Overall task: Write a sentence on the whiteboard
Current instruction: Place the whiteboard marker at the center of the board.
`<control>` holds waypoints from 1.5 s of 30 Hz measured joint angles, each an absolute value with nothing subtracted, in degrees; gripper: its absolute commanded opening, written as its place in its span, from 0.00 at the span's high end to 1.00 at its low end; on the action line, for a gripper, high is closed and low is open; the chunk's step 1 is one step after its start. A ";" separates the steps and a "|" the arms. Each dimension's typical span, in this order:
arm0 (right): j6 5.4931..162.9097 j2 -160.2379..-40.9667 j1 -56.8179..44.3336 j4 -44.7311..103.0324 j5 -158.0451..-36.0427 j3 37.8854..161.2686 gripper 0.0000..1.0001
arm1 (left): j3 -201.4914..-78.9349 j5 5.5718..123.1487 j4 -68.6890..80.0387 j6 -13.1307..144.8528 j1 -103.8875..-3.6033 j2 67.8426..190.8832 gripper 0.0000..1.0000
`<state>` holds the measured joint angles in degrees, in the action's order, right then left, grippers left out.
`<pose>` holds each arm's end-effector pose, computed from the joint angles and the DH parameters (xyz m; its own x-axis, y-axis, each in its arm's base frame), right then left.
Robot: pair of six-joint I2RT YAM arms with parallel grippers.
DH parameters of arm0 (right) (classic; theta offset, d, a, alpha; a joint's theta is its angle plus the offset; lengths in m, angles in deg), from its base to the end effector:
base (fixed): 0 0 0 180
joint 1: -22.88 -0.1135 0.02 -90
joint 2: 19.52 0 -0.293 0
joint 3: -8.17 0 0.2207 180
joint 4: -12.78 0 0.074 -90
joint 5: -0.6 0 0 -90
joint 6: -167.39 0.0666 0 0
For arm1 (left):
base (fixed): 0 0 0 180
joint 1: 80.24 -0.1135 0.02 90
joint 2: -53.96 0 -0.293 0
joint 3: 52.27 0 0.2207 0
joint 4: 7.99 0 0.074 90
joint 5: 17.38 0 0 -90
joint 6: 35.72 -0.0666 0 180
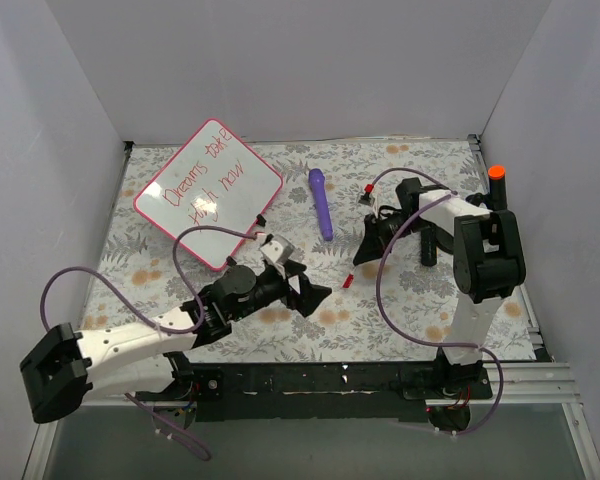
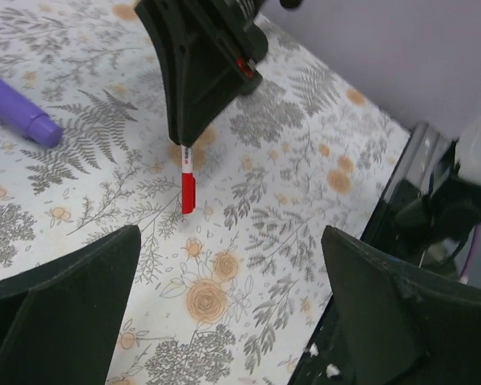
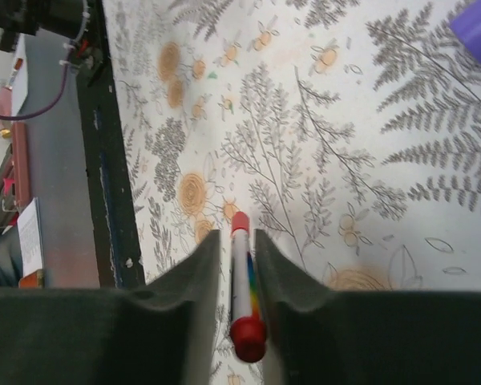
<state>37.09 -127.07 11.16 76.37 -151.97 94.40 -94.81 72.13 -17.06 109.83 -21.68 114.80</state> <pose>0.3045 0.1235 0.2084 -0.6334 -0.4357 -0.6395 -0.7610 0.2009 0.6169 0.1172 -0.1927 0.2775 -0.7545 -0.3468 -0.5572 0.4161 0.4038 -0.8147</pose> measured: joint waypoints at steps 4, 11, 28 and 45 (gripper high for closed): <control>40.15 -128.40 11.14 76.39 -145.61 98.01 0.42 | -99.44 79.41 -3.99 114.88 -23.08 109.35 0.02; 45.55 -119.00 11.14 73.18 -132.69 101.11 0.31 | -109.39 77.42 15.64 120.19 -36.63 106.95 0.02; 50.19 -91.97 12.45 70.12 -117.26 106.09 0.11 | -128.01 74.51 35.64 120.87 -44.13 96.89 0.02; 63.39 -72.12 20.23 66.23 -108.41 96.48 0.08 | -137.98 82.38 41.36 118.86 -44.13 91.43 0.02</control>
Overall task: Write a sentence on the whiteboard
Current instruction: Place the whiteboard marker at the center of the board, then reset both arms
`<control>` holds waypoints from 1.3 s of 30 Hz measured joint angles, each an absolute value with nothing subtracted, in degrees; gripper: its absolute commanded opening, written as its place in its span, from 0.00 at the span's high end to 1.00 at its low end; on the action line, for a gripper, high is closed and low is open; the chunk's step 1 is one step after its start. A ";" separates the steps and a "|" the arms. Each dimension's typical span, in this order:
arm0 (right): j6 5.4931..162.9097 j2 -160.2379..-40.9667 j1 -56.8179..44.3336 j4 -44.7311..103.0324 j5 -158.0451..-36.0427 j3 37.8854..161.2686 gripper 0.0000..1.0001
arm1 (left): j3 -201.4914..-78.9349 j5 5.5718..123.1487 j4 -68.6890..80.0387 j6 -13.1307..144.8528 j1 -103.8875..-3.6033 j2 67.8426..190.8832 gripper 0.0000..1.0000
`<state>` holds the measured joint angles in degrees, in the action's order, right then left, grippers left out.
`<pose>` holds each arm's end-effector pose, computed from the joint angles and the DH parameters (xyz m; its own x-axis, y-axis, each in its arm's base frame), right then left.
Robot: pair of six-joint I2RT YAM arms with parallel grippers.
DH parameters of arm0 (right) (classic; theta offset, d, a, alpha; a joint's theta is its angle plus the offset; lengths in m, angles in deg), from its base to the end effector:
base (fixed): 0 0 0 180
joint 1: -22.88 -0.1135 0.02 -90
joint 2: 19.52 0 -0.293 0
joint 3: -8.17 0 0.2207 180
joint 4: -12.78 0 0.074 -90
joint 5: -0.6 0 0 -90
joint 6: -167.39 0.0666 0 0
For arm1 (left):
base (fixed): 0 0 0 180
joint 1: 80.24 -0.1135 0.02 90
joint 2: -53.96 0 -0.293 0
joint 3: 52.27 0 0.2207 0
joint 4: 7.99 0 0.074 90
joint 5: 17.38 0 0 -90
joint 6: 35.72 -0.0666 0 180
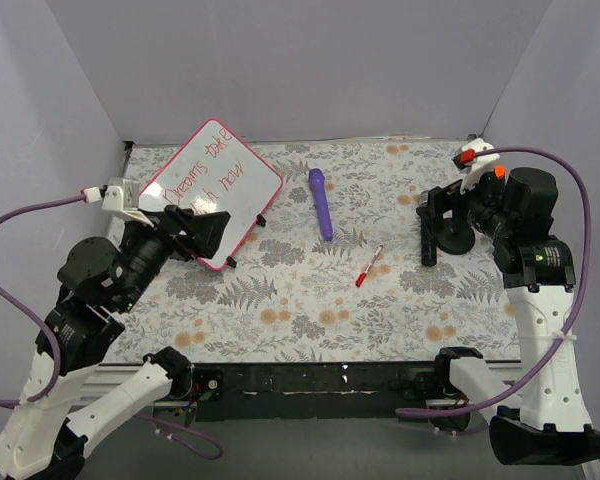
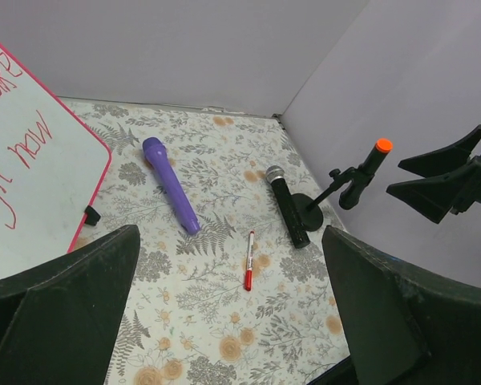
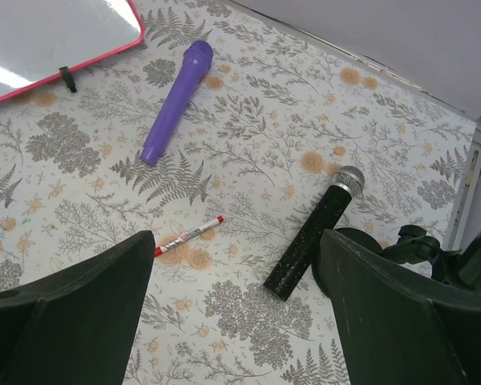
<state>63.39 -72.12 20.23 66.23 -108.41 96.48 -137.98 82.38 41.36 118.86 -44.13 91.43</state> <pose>0.1505 0.0287 0.4333 -0.2098 -0.2387 -0.9482 -0.4168 0.8991 -0.1341 0.0665 -0.0345 0.4537 -0.4076 -0.8044 -0.4321 0.1764 0.3950 -0.9016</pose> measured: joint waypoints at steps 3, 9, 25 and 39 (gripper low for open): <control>61.62 -72.05 21.23 67.76 -112.19 96.52 0.08 | -137.28 82.75 41.73 119.14 -44.13 89.42 0.02; 58.69 -71.75 23.55 70.79 -116.63 97.22 0.07 | -134.63 83.34 41.67 120.37 -44.13 84.39 0.02; 63.80 -53.21 26.70 56.35 -115.88 86.71 0.04 | -135.09 80.98 40.97 117.57 -44.13 87.28 0.02; 68.28 -55.20 27.38 53.88 -110.09 82.22 0.03 | -132.55 81.03 40.57 118.25 -44.13 84.65 0.02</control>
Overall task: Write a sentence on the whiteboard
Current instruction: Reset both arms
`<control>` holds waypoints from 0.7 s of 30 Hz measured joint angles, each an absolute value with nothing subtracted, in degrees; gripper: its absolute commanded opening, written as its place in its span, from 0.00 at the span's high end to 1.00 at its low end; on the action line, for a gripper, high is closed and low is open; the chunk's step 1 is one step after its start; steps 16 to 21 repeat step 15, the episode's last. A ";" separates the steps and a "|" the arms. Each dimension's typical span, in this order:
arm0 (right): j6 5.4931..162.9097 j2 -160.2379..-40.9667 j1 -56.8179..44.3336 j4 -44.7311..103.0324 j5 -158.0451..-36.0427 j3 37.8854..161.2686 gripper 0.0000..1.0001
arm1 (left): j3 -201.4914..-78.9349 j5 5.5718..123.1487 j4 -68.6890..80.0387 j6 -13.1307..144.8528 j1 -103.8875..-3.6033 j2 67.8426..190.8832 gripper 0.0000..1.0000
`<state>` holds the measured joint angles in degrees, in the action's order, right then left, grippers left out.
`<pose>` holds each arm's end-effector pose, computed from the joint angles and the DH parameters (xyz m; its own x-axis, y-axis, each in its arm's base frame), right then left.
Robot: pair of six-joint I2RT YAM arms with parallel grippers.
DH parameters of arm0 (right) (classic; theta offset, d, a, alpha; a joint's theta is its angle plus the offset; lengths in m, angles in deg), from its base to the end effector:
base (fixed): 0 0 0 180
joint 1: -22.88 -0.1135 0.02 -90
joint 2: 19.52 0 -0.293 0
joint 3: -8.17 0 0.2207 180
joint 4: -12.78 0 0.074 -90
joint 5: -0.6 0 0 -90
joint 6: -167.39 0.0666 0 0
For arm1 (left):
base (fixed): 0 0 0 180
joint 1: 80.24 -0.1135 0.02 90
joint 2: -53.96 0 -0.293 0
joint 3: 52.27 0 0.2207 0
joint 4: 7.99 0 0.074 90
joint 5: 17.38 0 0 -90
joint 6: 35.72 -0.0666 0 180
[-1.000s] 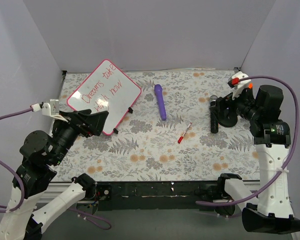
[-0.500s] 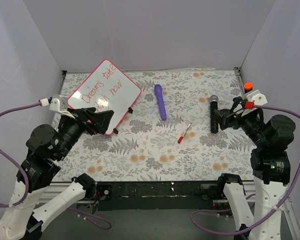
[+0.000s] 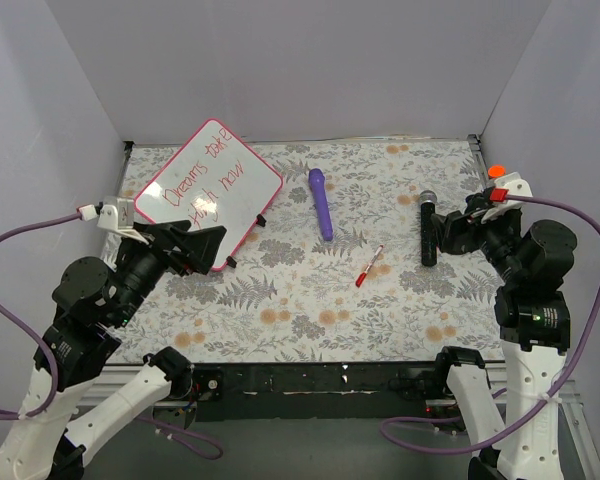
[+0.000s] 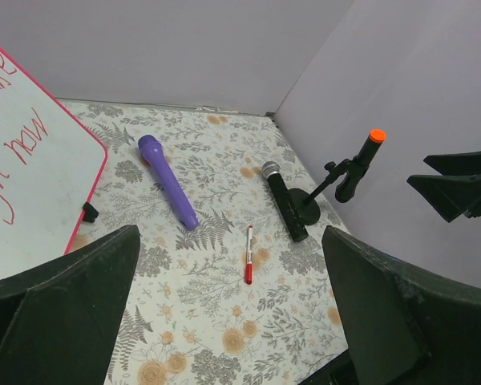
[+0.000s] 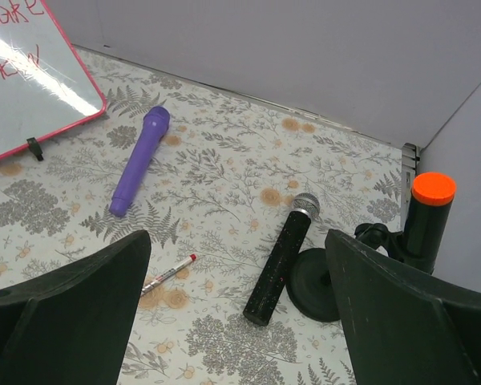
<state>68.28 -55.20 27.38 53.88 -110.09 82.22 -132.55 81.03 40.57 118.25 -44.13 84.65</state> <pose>0.0927 0.0163 0.4149 -0.0028 -0.1484 -0.9889 -0.2824 0.9488 -0.1415 0.0469 -0.0222 0.4336 -0.4113 -0.8002 -0.4364 0.2170 0.3790 -0.8996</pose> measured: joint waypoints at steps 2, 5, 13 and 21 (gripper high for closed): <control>68.31 -55.20 27.38 53.61 -109.52 82.22 0.02 | -132.10 81.05 40.60 118.31 -44.13 84.44 0.02; 68.31 -55.42 27.40 53.59 -108.78 82.22 0.02 | -131.55 81.09 40.53 118.31 -44.13 84.37 0.02; 68.26 -56.43 27.46 53.70 -107.95 82.22 0.02 | -131.40 81.13 40.73 118.25 -44.13 83.87 0.02; 68.24 -56.54 27.59 53.70 -107.88 82.22 0.02 | -131.40 81.13 40.73 118.25 -44.13 83.78 0.02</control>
